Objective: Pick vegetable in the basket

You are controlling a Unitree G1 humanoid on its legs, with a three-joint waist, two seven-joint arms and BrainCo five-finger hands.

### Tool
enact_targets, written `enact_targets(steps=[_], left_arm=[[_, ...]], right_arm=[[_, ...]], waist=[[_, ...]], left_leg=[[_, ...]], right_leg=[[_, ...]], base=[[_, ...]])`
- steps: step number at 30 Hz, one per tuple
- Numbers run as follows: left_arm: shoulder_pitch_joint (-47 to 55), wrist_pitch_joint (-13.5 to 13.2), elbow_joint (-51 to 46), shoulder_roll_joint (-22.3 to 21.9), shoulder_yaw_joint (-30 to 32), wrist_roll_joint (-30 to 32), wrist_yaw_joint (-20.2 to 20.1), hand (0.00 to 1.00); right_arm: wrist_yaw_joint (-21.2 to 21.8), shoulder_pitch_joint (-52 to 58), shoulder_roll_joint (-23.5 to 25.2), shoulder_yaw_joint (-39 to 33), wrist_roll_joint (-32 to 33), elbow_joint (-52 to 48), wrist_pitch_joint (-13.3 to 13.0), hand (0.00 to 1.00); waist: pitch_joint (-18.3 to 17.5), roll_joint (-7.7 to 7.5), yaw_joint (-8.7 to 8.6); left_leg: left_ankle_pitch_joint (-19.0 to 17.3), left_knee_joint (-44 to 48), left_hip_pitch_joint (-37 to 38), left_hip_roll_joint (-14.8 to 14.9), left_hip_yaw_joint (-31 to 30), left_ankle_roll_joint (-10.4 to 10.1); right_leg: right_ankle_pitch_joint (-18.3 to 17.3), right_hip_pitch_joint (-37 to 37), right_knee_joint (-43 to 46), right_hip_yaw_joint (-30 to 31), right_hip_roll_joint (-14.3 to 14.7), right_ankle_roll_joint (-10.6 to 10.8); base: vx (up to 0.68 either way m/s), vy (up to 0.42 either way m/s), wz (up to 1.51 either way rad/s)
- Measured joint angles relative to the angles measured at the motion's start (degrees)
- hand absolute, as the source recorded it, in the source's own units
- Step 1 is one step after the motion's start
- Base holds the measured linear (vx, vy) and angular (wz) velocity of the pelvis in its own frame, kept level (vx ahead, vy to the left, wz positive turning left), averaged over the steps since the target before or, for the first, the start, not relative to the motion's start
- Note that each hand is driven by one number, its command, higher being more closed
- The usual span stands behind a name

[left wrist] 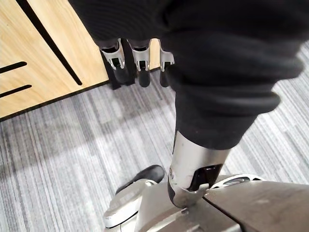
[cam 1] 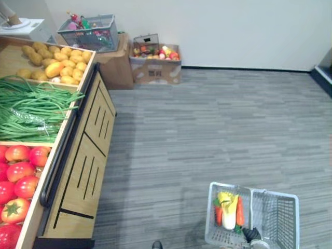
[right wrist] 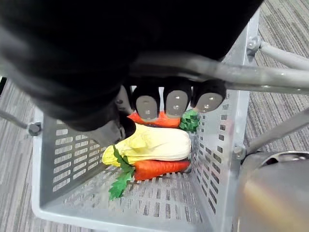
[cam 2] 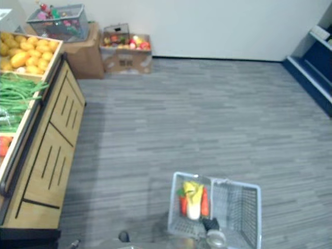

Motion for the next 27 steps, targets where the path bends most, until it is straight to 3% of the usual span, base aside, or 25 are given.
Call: enact_targets(steps=[3,5,8,11,13,14,15,17,19,21,22,27], left_arm=[[-0.26,-0.04,-0.04,-0.04,0.19,-0.03,0.21,0.00],[-0.30,-0.02,-0.01,-0.16,0.41,-0.11,0.19,0.00],[-0.09,0.02,0.06,-1.35,2.90,-1.16,0.28,0.00],[-0.13,-0.13,-0.15,-3.38,6.09,-2.84,0.73,0.00],[0.29,-0.11,-0.03,-4.16,8.49,-3.57,1.29,0.00],[0.46,-0.11,-0.06,-4.97,9.41,-3.88,1.66,0.00],[0.60,-0.11,-0.05,-5.29,10.09,-4.95,1.70,0.00],[0.64,-0.04,-0.01,-5.28,11.02,-5.52,1.73,0.00],[1.05,-0.06,-0.09,-5.60,10.97,-5.46,1.80,0.00],[1.09,-0.08,-0.30,-5.33,10.50,-5.30,1.72,0.00],[1.09,-0.03,-0.37,-4.19,8.59,-4.59,1.51,0.00],[0.53,-0.12,-0.40,-1.15,2.22,-2.46,0.08,0.00]], right_arm=[[-0.05,0.54,-0.20,-0.02,0.09,0.01,0.00,1.00],[-0.04,0.46,-0.27,0.12,0.08,0.35,0.03,1.00],[-0.03,-0.14,-0.76,1.80,0.04,2.04,0.03,1.00],[-0.04,-1.87,-1.79,2.46,-0.04,2.27,0.04,1.00],[-0.02,-2.03,-2.22,2.71,-0.04,2.27,0.00,1.00],[-0.01,-1.95,-2.69,2.53,-0.04,2.25,-0.03,1.00],[-0.06,-1.75,-2.68,1.18,-0.02,2.21,-0.09,1.00],[-0.08,-1.47,-2.92,-0.31,-0.01,2.11,-0.08,1.00],[-0.11,-1.17,-3.52,-1.05,0.04,2.00,0.03,1.00],[-0.05,-1.20,-3.06,-2.33,0.05,1.99,0.22,1.00],[-0.08,-1.14,-2.31,-2.99,0.04,2.08,0.29,1.00],[-0.20,0.51,-1.93,-5.22,0.04,2.14,0.87,1.00]], waist=[[-0.05,0.23,-0.05],[0.20,0.48,0.14],[0.54,0.94,0.92],[1.46,2.60,2.26],[1.50,2.60,3.00],[1.83,2.75,2.58],[1.68,2.93,1.94],[1.67,2.22,1.57],[1.42,2.79,0.44],[0.80,3.04,0.73],[0.99,1.85,0.53],[0.34,0.35,0.18]], left_leg=[[1.60,-0.35,-1.62,-0.79,-4.85,0.05],[2.85,-1.18,-2.09,-0.87,-7.01,-0.21],[4.89,-1.88,-3.09,-0.56,-10.65,-1.15],[7.21,-2.08,-5.75,1.12,-13.33,-2.61],[9.43,-4.38,-6.05,1.32,-14.07,-3.21],[10.06,-5.56,-6.61,1.94,-14.33,-2.81],[9.49,-4.85,-7.37,2.79,-10.89,-1.92],[7.61,2.91,-8.89,2.89,-4.84,-1.67],[6.10,2.09,-7.39,2.87,-3.38,-2.06],[8.87,-4.88,-5.11,1.48,-3.91,-1.89],[9.63,-5.73,-4.96,0.09,-5.29,-1.49],[9.04,-6.11,-3.80,-3.13,-8.77,-0.48]], right_leg=[[-2.20,2.26,-2.95,-0.17,0.50,-3.25],[-2.83,3.65,-4.68,-1.18,0.96,-3.49],[-3.97,6.53,-8.19,-3.68,2.28,-3.45],[-4.15,5.93,-9.13,-5.69,4.39,-3.17],[-6.39,5.43,-8.79,-6.91,4.37,-0.58],[-6.75,5.23,-7.93,-9.43,4.09,-0.58],[-6.85,5.09,-7.69,-11.45,3.33,-0.70],[-6.56,5.25,-7.17,-13.69,1.07,-0.21],[-6.08,5.84,-6.77,-15.88,0.00,0.66],[-5.16,5.54,-7.09,-16.35,-0.48,1.67],[-4.66,5.99,-7.39,-16.98,-1.23,2.38],[-4.17,9.66,-7.16,-19.75,-3.40,2.09]], base=[[0.02,-0.070,0.61],[0.00,-0.106,0.69],[-0.03,-0.142,0.62],[-0.12,-0.138,0.47],[-0.16,-0.128,0.41],[-0.16,-0.058,0.72],[-0.14,-0.023,0.78],[-0.03,0.033,0.66],[0.03,0.070,0.67],[0.00,0.128,0.39],[-0.01,0.119,0.32],[0.02,0.100,0.42]])
